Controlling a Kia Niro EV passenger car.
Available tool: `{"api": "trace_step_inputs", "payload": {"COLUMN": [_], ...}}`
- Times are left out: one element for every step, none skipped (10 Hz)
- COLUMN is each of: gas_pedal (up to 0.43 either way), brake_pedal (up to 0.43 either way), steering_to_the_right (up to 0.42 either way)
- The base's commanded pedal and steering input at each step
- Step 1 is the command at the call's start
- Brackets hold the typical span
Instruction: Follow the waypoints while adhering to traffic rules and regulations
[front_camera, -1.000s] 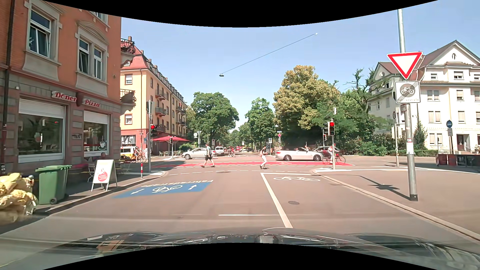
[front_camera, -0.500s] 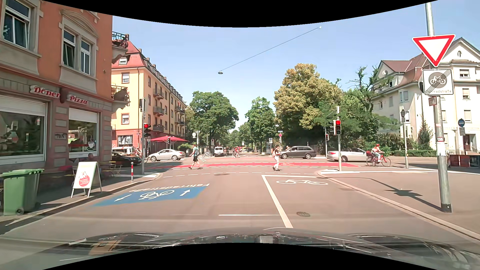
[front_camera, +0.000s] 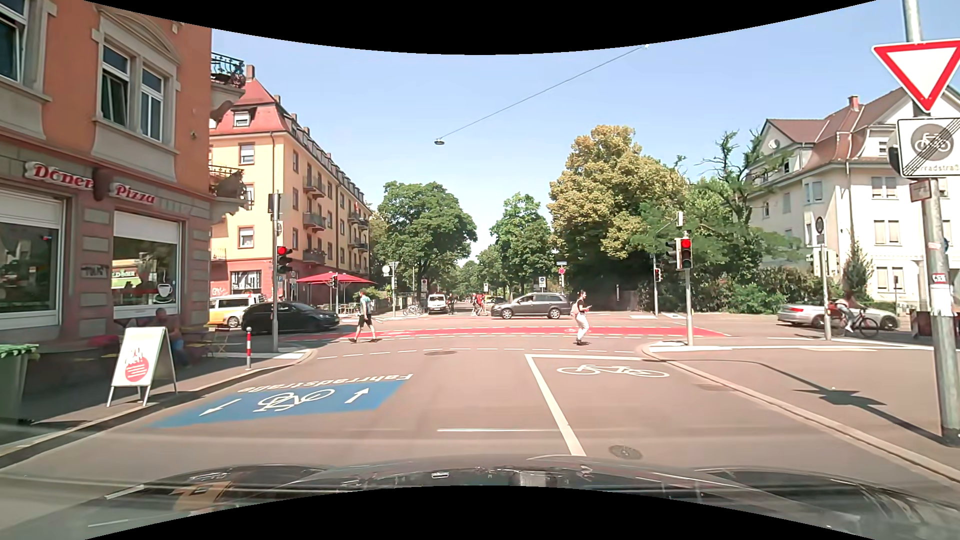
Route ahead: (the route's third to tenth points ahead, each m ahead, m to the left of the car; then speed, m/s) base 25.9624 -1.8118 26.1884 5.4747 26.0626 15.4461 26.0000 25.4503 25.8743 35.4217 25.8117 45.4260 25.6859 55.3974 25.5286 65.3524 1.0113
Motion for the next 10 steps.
{"api": "trace_step_inputs", "payload": {"gas_pedal": [0.000, 0.000, 0.000, 0.000, 0.000, 0.000, 0.000, 0.000, 0.000, 0.000], "brake_pedal": [0.183, 0.183, 0.177, 0.171, 0.165, 0.152, 0.146, 0.140, 0.140, 0.146], "steering_to_the_right": [0.001, 0.001, 0.001, 0.001, 0.001, 0.001, 0.001, 0.001, 0.001, 0.001]}}
